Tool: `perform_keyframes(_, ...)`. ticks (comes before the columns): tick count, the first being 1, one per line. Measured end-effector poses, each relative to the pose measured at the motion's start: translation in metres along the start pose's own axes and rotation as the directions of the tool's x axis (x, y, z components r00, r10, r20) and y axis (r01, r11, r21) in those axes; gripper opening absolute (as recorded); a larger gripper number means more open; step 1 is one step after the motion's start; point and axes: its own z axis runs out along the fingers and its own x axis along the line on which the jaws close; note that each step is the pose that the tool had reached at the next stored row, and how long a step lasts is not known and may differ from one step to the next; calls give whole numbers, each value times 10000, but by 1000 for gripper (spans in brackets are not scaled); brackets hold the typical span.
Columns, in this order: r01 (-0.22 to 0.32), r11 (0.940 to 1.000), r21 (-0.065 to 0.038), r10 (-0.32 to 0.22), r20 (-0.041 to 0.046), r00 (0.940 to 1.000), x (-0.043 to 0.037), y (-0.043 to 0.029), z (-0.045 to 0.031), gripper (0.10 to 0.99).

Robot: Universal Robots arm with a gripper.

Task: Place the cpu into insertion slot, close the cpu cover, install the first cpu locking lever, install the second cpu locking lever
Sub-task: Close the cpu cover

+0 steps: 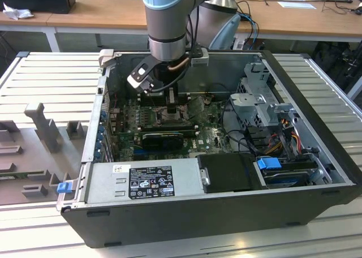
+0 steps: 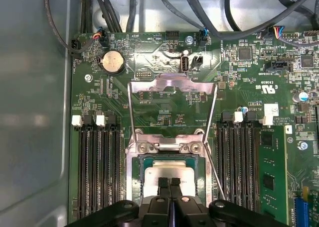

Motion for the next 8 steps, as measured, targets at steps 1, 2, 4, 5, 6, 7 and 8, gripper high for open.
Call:
perform_keyframes(1,0,10000,-1,0,-1,10000,0,1,-6,106)
perform_keyframes(2,0,10000,-2,0,-3,10000,1,1,-6,106)
perform_keyframes(4,1,10000,13,-1,-3,10000,1,45,-1,106)
perform_keyframes(5,0,10000,15,0,-1,10000,1,54,0,106)
perform_keyframes(6,-1,10000,14,1,-1,10000,1,54,0,106)
perform_keyframes(7,-1,10000,15,1,0,10000,1,55,-4,106)
perform_keyframes(8,-1,10000,14,1,-3,10000,1,56,-15,106)
